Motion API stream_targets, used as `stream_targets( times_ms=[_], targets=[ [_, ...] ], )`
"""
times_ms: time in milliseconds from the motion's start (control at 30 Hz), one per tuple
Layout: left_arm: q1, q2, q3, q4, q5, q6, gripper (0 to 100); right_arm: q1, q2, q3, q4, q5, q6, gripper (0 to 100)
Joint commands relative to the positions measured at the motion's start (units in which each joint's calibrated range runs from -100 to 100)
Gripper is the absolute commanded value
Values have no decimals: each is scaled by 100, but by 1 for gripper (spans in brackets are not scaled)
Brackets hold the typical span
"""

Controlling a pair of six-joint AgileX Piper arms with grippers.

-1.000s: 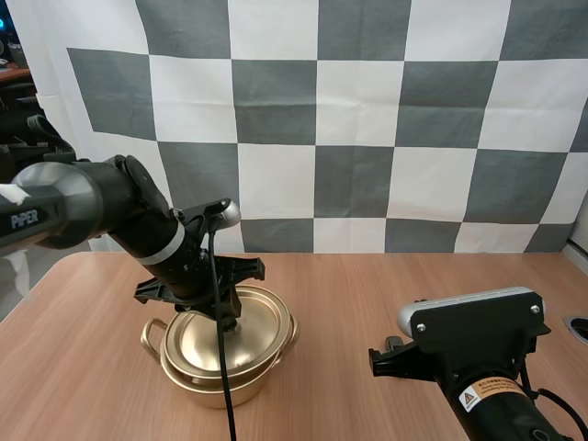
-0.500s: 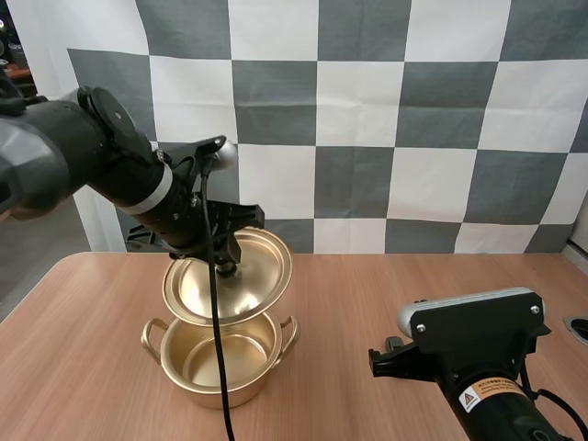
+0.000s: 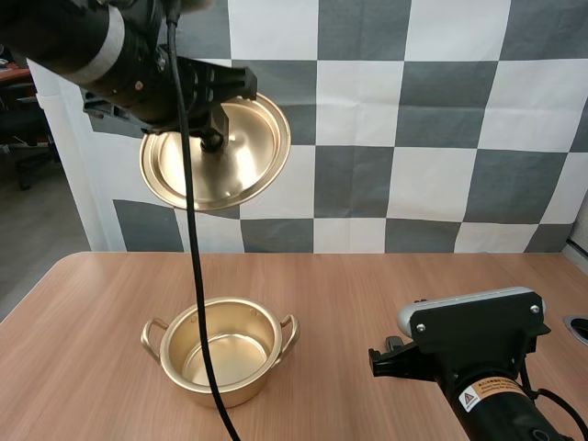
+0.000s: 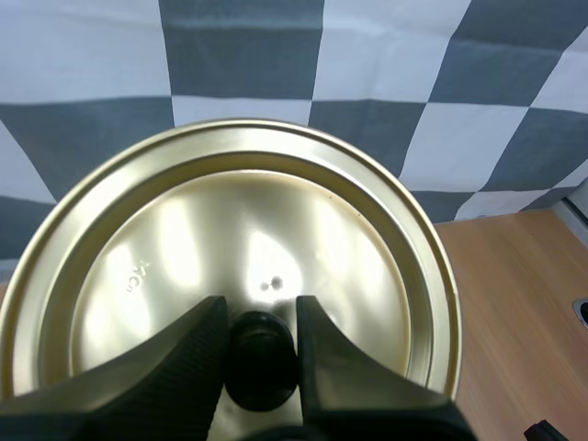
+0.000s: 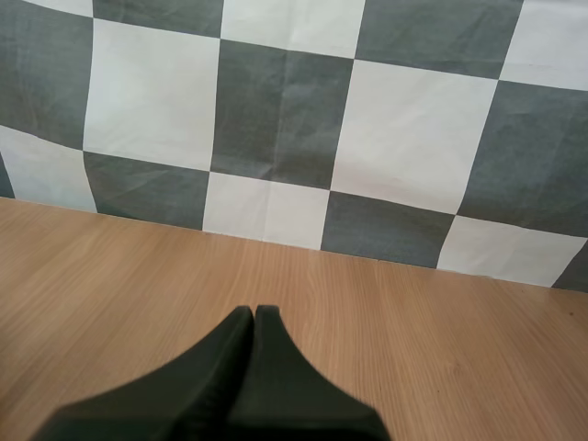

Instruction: Open the pot, put the car inside, and close it

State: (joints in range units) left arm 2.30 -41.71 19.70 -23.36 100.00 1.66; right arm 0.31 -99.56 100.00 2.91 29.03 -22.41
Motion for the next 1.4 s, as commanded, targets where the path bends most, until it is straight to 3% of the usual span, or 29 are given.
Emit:
stream_targets(
  times_ms=[0, 400, 567, 600, 767, 1000, 1367],
  targets=[
    [-2, -58, -1366, 53, 0, -4, 0, -2, 7, 0, -28, 5, 4, 0],
    [-2, -362, -1515, 180, 0, -65, 0, -2, 128, -86, -166, -644, 4, 1],
    [-2, -362, -1515, 180, 0, -65, 0, -2, 442, -1146, 259, -480, 133, 43],
    [-2, -362, -1515, 180, 0, -65, 0, -2, 572, -1377, 383, -390, 159, 47],
    [-2, -362, -1515, 180, 0, -65, 0, -2, 1512, -2884, 1010, 1684, 201, 46],
    [-2, -362, -1515, 180, 0, -65, 0, -2, 2928, -3986, 910, 4652, 464, 46],
    [-2, -360, -1515, 152, 0, -44, 0, -2, 3036, -4711, 245, 5498, 464, 46]
  ],
)
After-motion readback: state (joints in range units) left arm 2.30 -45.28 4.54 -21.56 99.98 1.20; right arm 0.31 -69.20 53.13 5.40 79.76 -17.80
